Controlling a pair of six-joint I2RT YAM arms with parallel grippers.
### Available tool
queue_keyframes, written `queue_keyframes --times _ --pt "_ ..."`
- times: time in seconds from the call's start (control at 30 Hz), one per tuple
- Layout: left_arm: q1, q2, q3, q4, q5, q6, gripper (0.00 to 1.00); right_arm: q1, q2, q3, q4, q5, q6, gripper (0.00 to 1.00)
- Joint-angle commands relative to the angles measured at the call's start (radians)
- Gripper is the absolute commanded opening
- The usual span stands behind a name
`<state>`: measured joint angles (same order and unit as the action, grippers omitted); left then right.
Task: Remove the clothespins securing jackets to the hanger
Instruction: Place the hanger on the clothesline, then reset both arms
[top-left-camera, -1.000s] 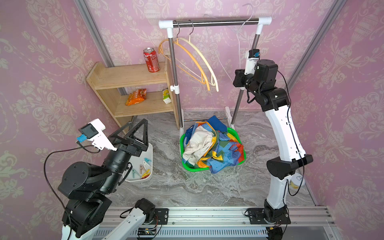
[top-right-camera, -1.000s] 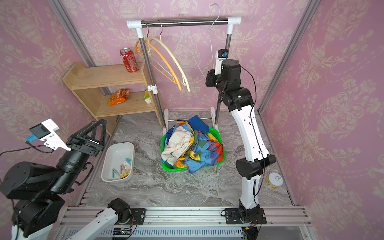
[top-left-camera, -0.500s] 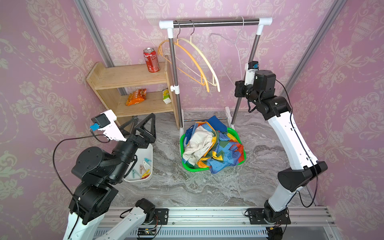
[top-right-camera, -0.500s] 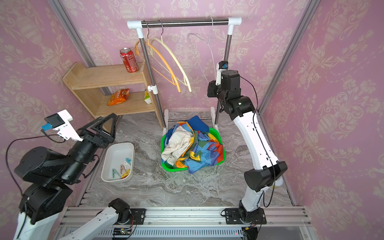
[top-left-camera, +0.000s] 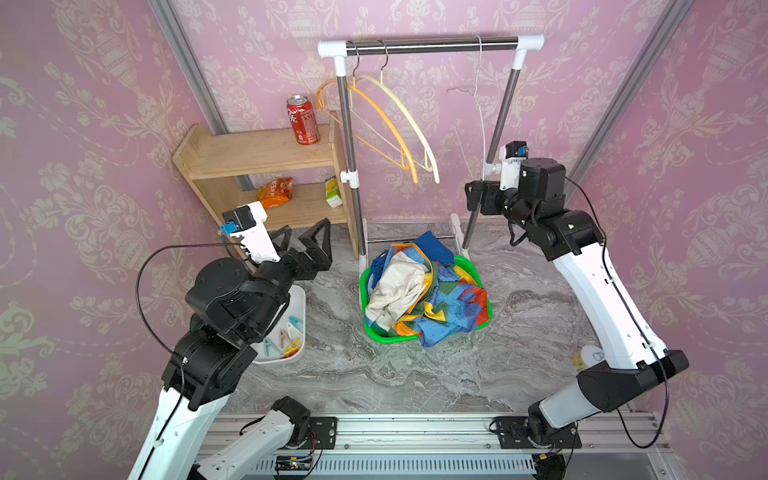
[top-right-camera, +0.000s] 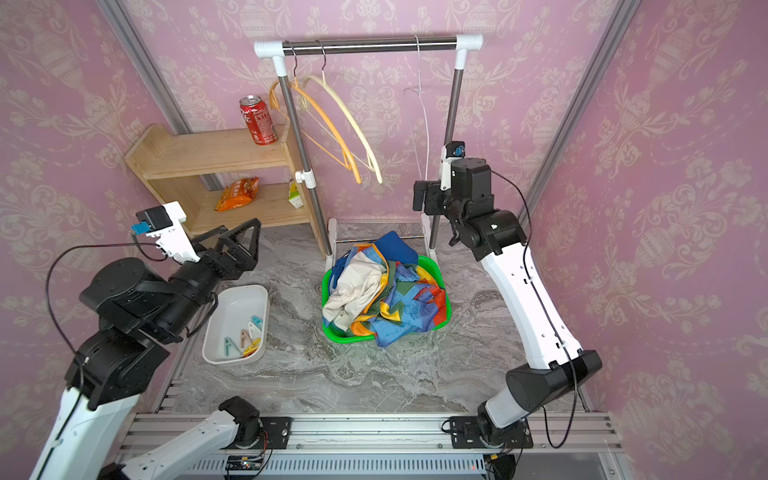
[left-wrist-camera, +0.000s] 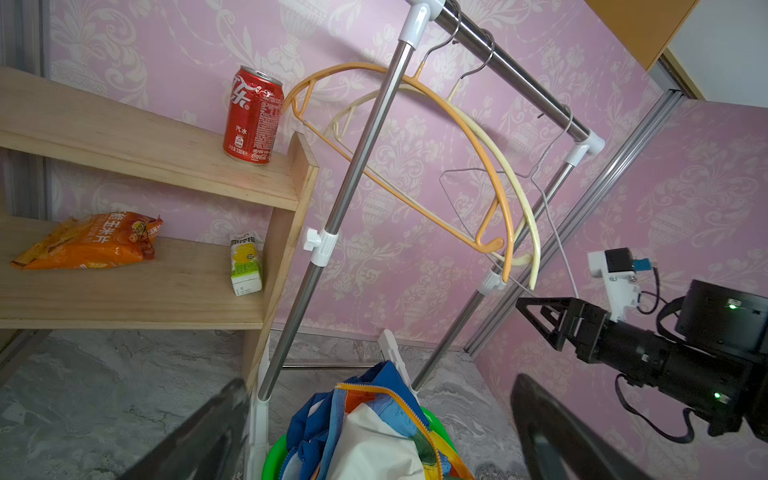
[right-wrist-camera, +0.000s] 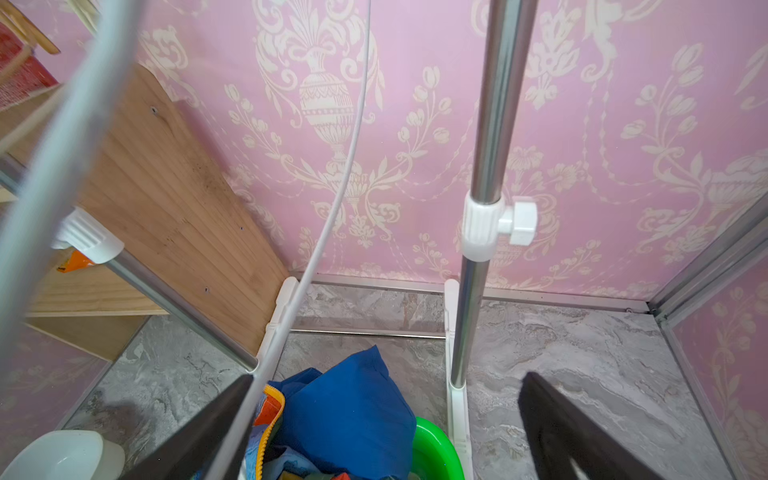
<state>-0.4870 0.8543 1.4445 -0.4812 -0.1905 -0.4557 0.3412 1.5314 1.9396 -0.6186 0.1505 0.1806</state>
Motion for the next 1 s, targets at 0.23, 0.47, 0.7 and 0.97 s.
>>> queue_keyframes --times 0.23,0.47,0.7,0.97 --pt "0.005 0.118 0.103 -0.041 -0.01 0.112 0.99 0.007 -0.207 -0.047 -0.061 0.007 -0.079 1.0" --pt "0.009 0.211 0.107 -0.065 -0.196 0.324 0.99 0.007 -0.431 -0.156 -0.11 0.165 -0.082 1.0" --pt "0.181 0.214 -0.139 0.057 -0.18 0.361 0.99 0.007 -0.637 -0.4 -0.167 0.326 0.026 1.0" --pt "0.41 0.175 -0.642 0.483 0.022 0.239 0.99 0.005 -0.752 -0.533 -0.216 0.416 0.123 1.0"
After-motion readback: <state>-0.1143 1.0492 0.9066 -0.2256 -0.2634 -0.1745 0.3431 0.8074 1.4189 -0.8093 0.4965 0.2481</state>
